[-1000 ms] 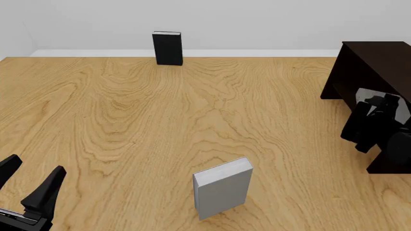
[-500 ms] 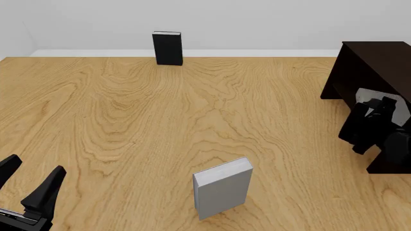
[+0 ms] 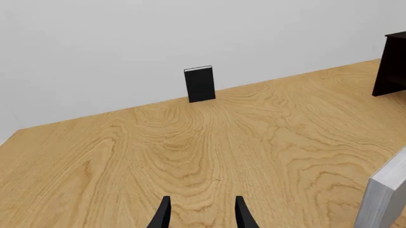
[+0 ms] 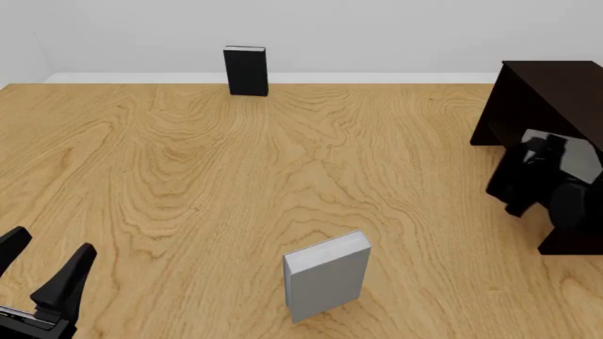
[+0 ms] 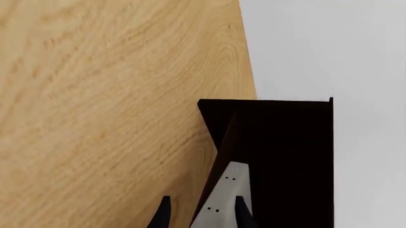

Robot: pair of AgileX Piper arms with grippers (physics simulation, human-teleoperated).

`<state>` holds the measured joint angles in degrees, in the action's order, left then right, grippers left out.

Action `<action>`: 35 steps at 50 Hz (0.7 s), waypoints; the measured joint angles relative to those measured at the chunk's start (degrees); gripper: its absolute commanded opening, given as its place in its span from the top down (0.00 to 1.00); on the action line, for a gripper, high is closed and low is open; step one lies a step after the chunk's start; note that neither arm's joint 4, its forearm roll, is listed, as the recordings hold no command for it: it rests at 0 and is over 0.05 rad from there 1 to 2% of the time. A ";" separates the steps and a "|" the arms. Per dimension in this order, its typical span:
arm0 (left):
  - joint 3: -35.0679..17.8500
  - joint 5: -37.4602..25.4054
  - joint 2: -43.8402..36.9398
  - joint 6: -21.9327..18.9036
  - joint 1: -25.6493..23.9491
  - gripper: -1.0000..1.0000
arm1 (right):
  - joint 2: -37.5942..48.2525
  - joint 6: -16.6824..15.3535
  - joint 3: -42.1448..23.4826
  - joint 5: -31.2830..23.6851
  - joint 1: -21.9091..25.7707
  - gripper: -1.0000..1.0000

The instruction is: Pick up the book on the right and place it on the cabinet shelf.

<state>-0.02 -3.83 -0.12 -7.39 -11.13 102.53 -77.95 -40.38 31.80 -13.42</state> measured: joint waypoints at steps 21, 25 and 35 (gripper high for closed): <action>0.00 -0.09 0.01 -0.01 0.04 0.00 | 0.91 0.87 -2.61 -1.41 4.26 0.00; 0.00 -0.09 0.00 0.01 0.04 0.00 | 0.71 1.18 -3.07 -1.92 5.26 0.00; 0.00 -0.14 -0.01 0.04 -0.01 0.00 | -0.88 2.33 -4.13 -3.74 7.91 0.00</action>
<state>-0.01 -3.97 -0.13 -7.35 -11.14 101.65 -75.62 -44.51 28.07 -5.51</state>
